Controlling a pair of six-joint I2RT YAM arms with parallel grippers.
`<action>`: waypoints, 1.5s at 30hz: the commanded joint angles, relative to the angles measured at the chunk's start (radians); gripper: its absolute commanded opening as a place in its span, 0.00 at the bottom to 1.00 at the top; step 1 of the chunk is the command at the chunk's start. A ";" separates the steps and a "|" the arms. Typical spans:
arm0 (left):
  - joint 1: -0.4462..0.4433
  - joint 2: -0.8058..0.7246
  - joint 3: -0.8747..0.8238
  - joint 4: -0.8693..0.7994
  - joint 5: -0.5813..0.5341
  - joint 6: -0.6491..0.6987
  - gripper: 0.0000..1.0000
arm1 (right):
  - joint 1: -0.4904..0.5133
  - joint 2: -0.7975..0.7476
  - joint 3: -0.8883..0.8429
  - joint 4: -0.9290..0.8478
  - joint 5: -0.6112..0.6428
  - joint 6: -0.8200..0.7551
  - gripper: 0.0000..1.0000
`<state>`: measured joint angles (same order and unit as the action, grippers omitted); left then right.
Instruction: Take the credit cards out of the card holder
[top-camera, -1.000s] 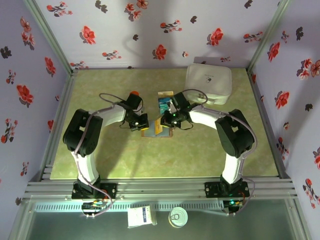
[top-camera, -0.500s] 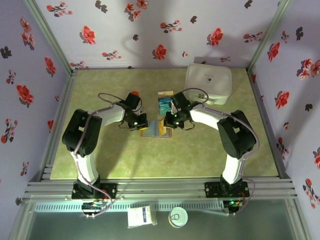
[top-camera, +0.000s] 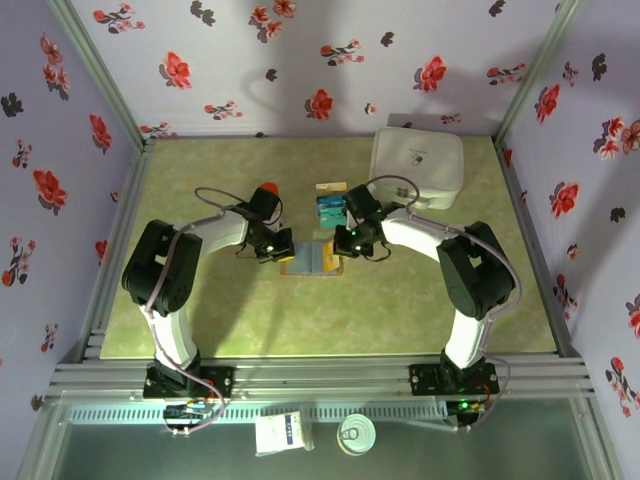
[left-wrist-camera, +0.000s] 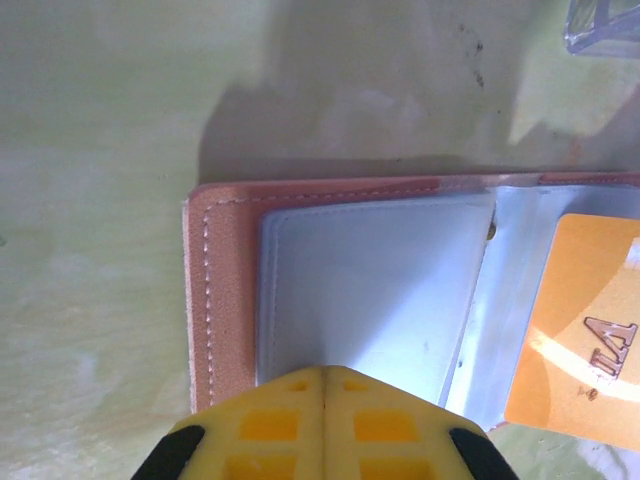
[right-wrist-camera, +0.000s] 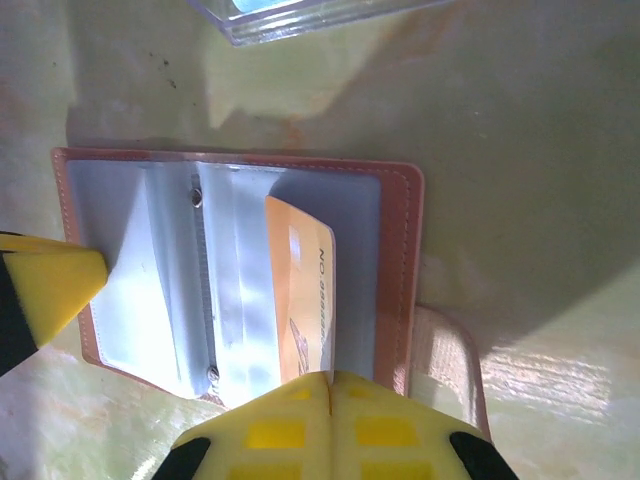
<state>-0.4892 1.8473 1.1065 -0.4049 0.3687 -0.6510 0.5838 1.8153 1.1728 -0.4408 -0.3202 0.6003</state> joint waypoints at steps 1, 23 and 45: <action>0.012 -0.026 -0.040 -0.056 -0.034 -0.003 0.00 | -0.006 -0.029 0.018 -0.078 0.051 -0.025 0.04; 0.015 -0.131 -0.013 -0.057 -0.042 -0.003 0.05 | -0.063 -0.080 0.283 -0.248 0.063 -0.994 0.00; 0.074 -0.234 -0.121 -0.096 -0.086 0.021 0.05 | -0.099 0.308 0.815 -0.402 0.225 -1.629 0.00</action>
<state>-0.4282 1.6421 1.0035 -0.4866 0.2943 -0.6472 0.4911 2.0922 1.9289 -0.8032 -0.1223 -0.9703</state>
